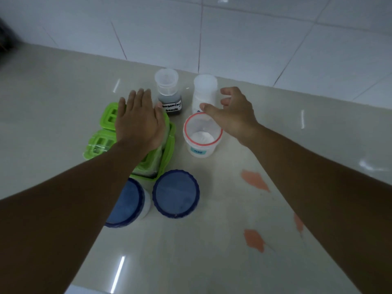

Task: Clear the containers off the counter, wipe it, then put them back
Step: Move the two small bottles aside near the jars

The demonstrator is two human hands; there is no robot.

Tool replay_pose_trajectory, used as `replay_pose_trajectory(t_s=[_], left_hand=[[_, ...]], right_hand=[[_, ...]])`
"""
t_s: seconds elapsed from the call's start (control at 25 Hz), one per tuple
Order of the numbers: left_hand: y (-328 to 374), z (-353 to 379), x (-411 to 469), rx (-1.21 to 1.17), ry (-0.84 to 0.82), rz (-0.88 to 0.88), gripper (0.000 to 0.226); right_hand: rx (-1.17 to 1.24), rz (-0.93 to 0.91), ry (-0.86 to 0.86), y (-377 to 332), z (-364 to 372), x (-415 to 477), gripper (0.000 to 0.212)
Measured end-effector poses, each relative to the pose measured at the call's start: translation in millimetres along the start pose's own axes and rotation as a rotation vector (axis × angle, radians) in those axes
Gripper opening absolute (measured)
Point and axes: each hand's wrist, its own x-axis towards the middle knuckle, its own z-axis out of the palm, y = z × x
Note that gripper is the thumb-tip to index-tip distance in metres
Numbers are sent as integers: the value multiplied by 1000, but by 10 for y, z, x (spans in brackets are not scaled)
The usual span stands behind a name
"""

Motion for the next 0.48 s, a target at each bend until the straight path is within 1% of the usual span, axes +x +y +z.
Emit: replay_pose_trajectory(t_s=[0.08, 0.16, 0.32, 0.4, 0.48], left_hand=[[54, -17, -99, -37, 121, 56, 62], [171, -59, -218, -63, 229, 177, 55], [783, -248, -387, -150, 381, 406, 46], [1227, -263, -513, -207, 358, 539, 43], [1713, -166, -700, -238, 235, 691, 43]], right_hand=[[12, -25, 32, 151, -108, -142, 71], [28, -58, 75, 301, -261, -309, 61], [42, -119, 203, 720, -680, -727, 48], [18, -115, 253, 970, -897, -964, 46], [22, -68, 315, 1249, -1097, -1217, 47]])
